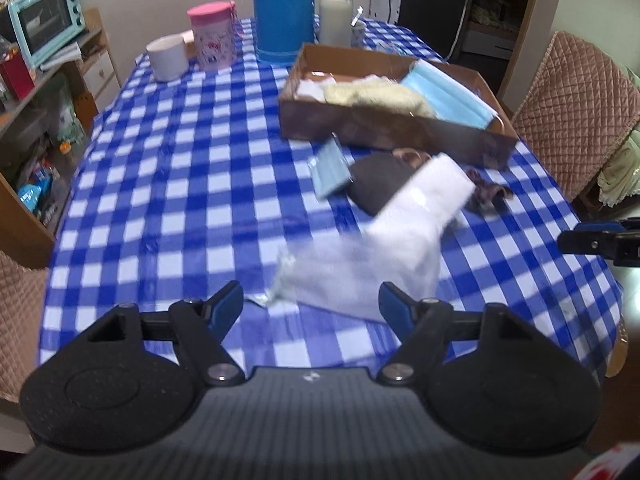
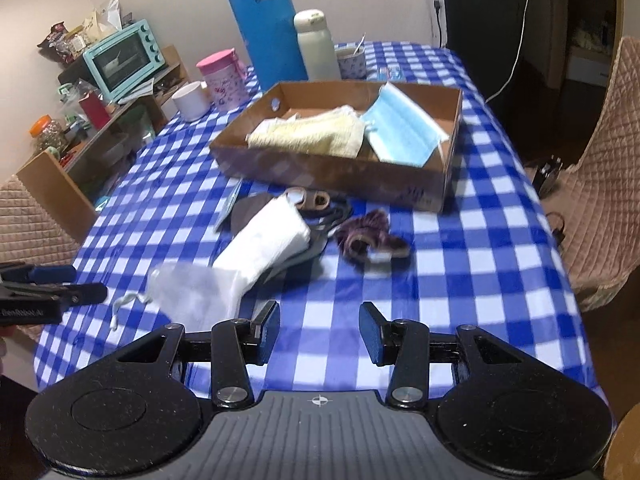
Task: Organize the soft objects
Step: 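Move both tools back toward the remaining items on the table, then grasp the white mesh bag with the left tool while the right tool approaches the white tissue pack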
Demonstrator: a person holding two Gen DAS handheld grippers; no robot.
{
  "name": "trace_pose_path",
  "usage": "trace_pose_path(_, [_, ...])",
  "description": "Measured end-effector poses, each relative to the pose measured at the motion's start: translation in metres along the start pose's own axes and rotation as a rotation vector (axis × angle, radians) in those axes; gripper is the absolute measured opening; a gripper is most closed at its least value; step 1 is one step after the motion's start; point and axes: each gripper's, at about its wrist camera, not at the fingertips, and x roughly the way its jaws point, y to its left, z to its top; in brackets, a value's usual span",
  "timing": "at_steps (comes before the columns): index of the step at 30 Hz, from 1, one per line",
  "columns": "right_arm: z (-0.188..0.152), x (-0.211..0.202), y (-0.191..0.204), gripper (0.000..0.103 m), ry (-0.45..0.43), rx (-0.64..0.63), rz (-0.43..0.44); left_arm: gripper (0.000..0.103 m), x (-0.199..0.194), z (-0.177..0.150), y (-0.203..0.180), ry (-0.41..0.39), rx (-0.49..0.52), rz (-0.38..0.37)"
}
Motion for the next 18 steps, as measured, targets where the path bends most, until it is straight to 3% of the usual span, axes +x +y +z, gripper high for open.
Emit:
trace_pose_path(9, [-0.014,0.007,0.004,0.044,0.035,-0.01,0.029,0.071,0.01,-0.022,-0.022,0.014,-0.006,-0.039])
trace_pose_path(18, [-0.021,0.018,-0.004,0.044,0.071,0.023,0.026,0.071,0.034,-0.024,-0.053,0.015,0.003,-0.068])
